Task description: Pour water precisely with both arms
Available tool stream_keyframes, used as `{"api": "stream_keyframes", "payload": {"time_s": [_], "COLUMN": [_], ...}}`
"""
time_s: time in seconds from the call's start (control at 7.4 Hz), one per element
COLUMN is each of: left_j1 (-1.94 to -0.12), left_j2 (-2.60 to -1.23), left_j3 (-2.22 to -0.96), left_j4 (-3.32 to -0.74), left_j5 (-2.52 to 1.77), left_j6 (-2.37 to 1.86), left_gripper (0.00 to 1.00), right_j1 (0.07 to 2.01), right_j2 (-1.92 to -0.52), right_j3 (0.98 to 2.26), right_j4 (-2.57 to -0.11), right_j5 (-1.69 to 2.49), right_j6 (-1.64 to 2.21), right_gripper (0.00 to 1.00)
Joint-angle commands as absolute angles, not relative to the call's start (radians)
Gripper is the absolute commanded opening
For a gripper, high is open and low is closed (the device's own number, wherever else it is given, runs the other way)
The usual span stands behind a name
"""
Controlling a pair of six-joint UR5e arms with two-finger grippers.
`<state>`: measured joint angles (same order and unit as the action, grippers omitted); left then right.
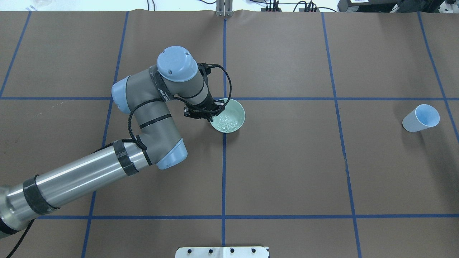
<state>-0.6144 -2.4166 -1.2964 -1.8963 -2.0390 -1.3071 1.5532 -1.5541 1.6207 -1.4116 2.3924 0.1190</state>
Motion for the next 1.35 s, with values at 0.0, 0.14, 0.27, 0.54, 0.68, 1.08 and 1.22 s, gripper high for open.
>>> {"api": "stream_keyframes", "payload": {"time_s": [0.0,0.14,0.27,0.54,0.68,1.08,1.22], "left_j1": [-0.653,-0.687,-0.713,-0.764,-0.814,-0.893,-0.909], "left_j2": [-2.421,-2.415,-2.381,-2.183,-2.078,-1.792,-1.729], "left_j3": [-1.378,-1.467,-1.573,-1.792,-1.874,-1.962,-1.960], "left_j4": [-1.808,-1.672,-1.585,-1.510,-1.476,-1.500,-1.537], "left_j5": [-2.057,-2.101,-2.129,-2.170,-2.202,-2.221,-2.221], "left_j6": [-1.313,-1.302,-1.298,-1.176,-1.082,-0.811,-0.761], "left_gripper": [0.00,0.00,0.00,0.00,0.00,0.00,0.00], "right_j1": [1.554,1.554,1.554,1.554,1.554,1.552,1.552], "right_j2": [-1.555,-1.555,-1.554,-1.559,-1.560,-1.577,-1.578], "right_j3": [1.621,1.623,1.626,1.634,1.631,1.634,1.634], "right_j4": [-1.411,-1.411,-1.408,-1.397,-1.396,-1.391,-1.367], "right_j5": [2.398,2.398,2.396,2.385,2.384,2.384,2.384], "right_j6": [0.118,0.118,0.118,0.118,0.118,0.121,0.129], "right_gripper": [1.00,1.00,1.00,1.00,1.00,1.00,1.00]}}
